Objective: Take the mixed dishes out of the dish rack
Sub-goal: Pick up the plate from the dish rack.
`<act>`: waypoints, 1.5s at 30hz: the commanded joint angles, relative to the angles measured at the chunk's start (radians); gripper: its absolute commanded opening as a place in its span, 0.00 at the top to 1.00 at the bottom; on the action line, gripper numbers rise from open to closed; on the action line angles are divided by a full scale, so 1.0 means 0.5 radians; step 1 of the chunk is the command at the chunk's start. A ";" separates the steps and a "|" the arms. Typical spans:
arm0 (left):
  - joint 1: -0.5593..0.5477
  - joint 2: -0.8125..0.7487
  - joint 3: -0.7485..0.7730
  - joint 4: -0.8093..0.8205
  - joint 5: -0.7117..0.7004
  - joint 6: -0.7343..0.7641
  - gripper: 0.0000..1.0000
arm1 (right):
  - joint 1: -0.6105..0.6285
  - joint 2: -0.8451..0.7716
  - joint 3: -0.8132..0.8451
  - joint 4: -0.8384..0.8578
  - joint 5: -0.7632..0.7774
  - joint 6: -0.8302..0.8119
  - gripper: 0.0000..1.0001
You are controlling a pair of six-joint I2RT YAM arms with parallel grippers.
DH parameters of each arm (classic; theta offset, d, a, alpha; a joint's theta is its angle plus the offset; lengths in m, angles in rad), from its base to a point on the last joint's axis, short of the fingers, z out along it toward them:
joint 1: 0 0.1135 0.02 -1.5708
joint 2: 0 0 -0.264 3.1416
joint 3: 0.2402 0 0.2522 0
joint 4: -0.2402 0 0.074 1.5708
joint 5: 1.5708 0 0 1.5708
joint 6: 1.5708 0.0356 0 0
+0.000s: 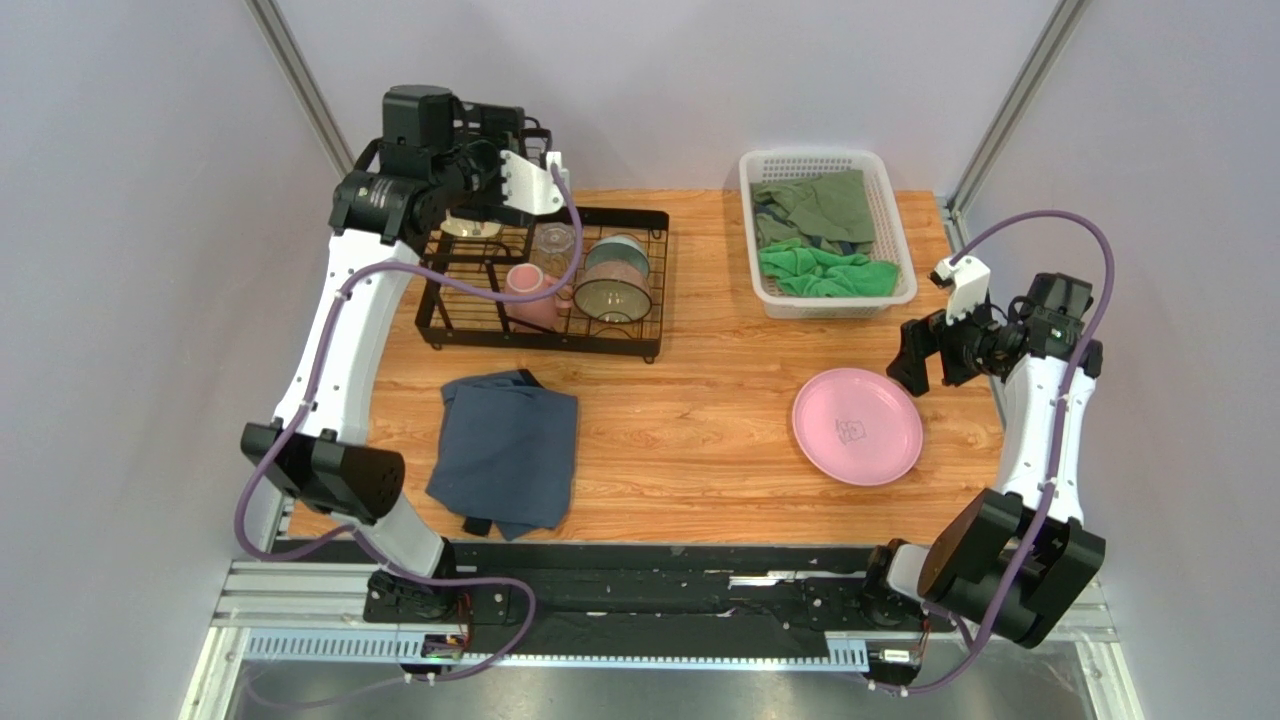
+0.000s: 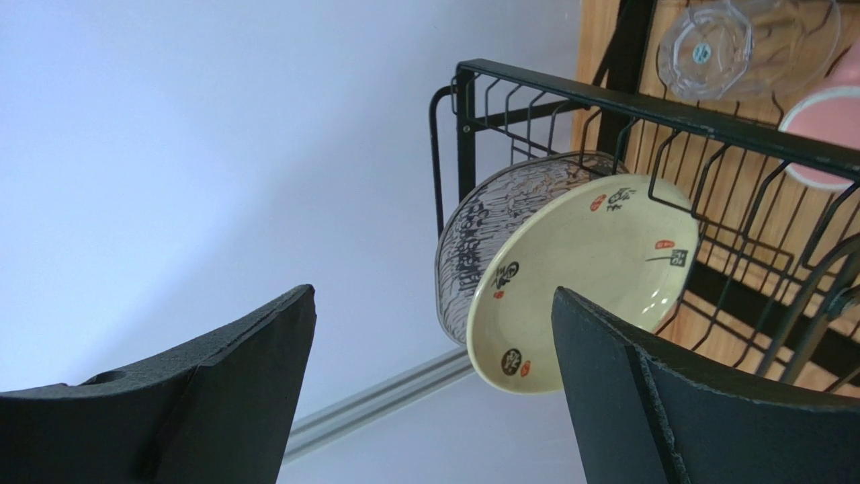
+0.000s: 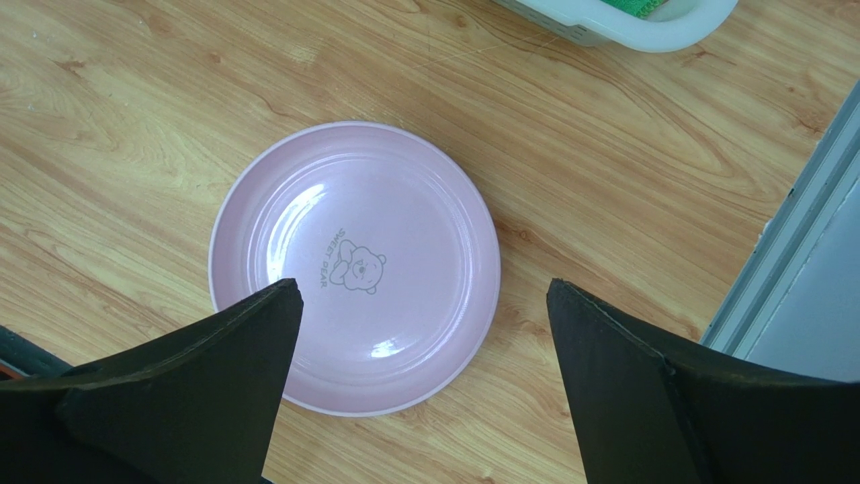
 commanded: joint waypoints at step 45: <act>0.111 0.610 0.742 -0.757 -0.180 0.842 0.50 | 0.007 0.241 -0.049 0.139 -0.075 -0.060 0.05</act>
